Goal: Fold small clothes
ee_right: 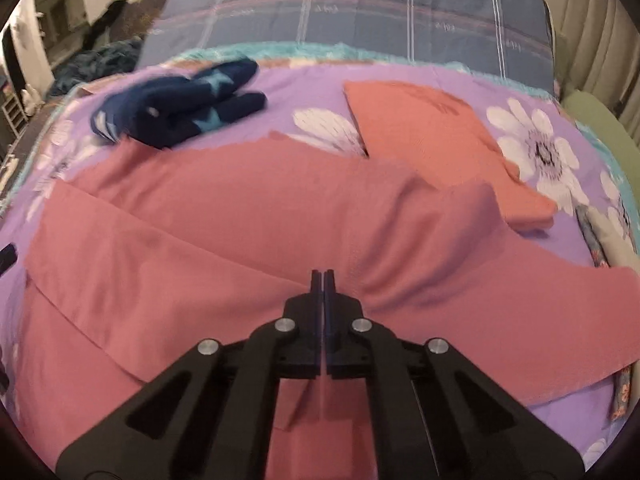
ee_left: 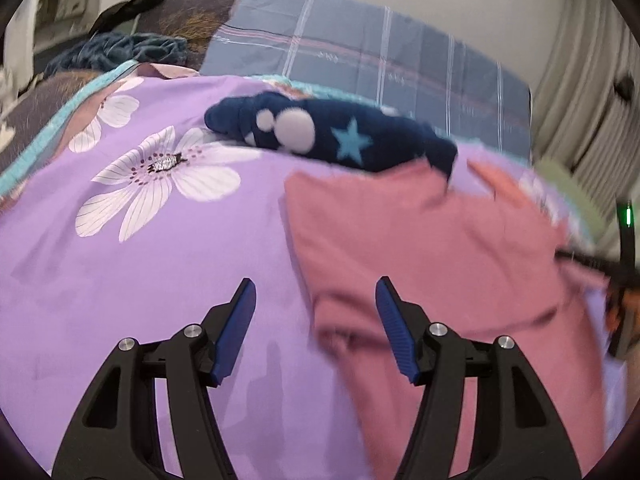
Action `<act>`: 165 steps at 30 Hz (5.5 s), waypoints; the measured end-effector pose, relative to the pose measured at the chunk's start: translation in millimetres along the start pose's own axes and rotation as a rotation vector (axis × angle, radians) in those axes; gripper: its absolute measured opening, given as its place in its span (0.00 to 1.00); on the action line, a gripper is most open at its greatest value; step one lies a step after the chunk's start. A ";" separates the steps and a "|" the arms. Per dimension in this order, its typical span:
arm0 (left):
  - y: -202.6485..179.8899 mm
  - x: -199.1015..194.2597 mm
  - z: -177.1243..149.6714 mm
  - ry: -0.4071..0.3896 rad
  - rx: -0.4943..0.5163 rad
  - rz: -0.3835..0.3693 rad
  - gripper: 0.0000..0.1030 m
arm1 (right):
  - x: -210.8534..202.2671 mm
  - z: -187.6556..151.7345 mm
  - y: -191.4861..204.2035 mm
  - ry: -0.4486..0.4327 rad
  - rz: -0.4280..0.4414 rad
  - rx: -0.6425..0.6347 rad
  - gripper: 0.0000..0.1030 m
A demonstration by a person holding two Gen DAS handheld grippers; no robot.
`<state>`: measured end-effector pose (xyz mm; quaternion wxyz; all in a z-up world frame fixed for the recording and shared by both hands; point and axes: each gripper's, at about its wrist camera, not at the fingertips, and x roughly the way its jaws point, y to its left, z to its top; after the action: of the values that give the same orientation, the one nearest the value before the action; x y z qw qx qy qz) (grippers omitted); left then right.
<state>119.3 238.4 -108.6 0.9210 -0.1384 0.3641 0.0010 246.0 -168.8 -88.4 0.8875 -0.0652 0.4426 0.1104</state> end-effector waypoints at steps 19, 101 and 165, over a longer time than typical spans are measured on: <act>-5.9 60.6 64.7 -0.048 0.073 0.116 0.04 | -7.9 24.3 -13.0 -0.127 0.026 0.068 0.01; -59.4 24.3 -7.5 0.048 0.082 -0.049 0.39 | 32.1 -28.4 41.3 0.022 0.130 0.028 0.20; -69.8 42.4 -4.6 0.093 0.048 -0.175 0.82 | 14.5 -23.9 96.3 0.009 0.457 0.160 0.06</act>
<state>154.6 165.9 -122.5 0.9027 -0.1477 0.3929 -0.0946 211.6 -78.8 -116.1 0.8399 0.1063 0.4572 0.2726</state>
